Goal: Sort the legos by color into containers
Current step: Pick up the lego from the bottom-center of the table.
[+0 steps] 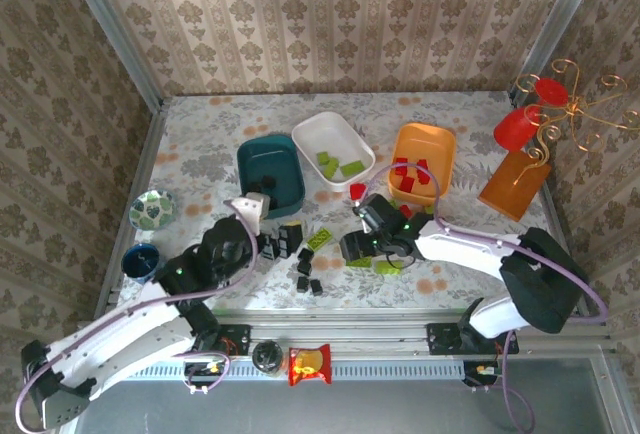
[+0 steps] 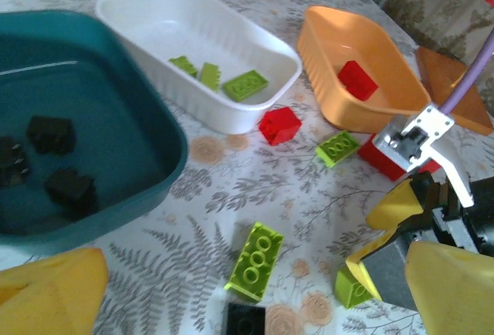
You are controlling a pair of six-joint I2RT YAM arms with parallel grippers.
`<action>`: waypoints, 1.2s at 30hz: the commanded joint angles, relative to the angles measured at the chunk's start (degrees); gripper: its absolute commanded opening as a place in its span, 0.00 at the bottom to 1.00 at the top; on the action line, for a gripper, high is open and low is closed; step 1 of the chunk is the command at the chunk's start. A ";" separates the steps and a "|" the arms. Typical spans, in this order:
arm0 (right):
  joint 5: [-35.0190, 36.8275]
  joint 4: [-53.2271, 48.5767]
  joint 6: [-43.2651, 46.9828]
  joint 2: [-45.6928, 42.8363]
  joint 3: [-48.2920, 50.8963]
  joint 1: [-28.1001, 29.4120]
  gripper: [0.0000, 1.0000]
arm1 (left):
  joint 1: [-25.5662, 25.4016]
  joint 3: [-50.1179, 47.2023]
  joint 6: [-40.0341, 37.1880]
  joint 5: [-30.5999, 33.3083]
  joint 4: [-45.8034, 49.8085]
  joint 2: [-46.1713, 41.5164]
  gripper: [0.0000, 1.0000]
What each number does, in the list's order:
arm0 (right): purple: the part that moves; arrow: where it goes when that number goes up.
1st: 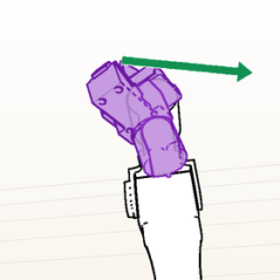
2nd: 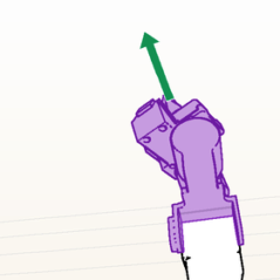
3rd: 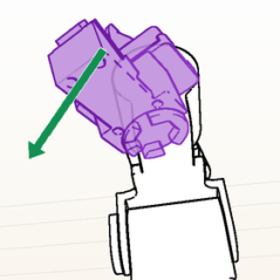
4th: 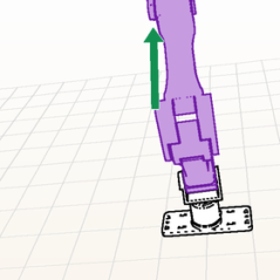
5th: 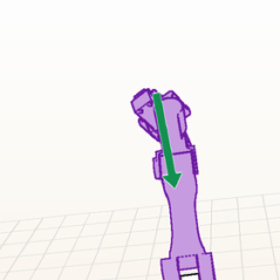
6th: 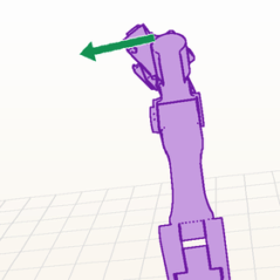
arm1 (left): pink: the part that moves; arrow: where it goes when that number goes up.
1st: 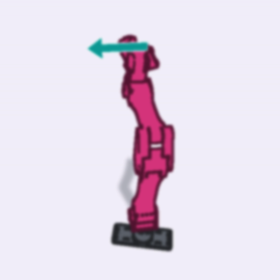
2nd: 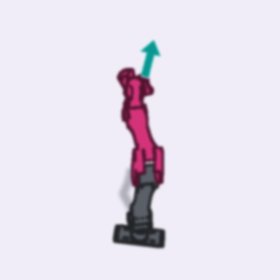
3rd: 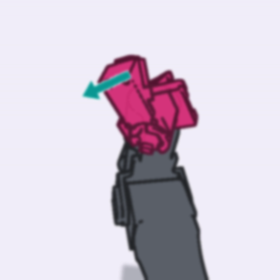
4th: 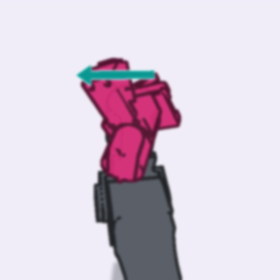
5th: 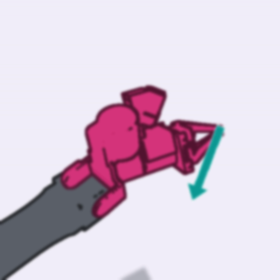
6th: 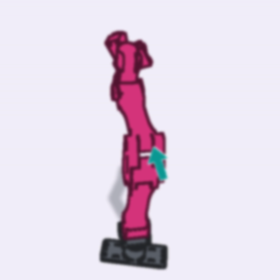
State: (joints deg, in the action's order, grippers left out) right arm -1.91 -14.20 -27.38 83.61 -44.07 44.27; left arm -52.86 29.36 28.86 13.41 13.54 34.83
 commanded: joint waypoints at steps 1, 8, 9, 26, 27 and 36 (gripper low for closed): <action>2.18 2.92 -0.36 2.97 -4.86 1.97 0.80 | -0.45 -2.34 3.67 3.91 4.18 -3.82 1.00; 1.56 -4.39 2.94 7.34 -7.85 2.08 0.80 | -0.41 -2.90 4.46 4.70 7.78 -6.17 1.00; 1.35 -5.35 2.72 7.41 -7.26 2.09 0.80 | -0.46 -2.95 4.36 4.78 7.75 -6.11 1.00; 0.78 -10.77 1.52 3.80 -1.90 9.49 0.58 | -0.24 -3.94 3.90 4.90 5.54 -4.30 1.00; 1.38 -11.38 1.98 4.15 -2.42 9.79 0.58 | -0.23 -4.04 3.98 4.81 5.50 -4.33 1.00; 3.67 -13.24 3.99 4.90 -3.74 12.24 0.82 | 0.07 -4.47 4.62 4.26 5.40 -4.24 1.00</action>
State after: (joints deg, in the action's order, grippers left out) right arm -0.14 -24.95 -24.51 88.14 -46.61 55.94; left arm -52.90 25.89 32.60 17.41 19.73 30.55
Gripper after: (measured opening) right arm 0.813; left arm 0.999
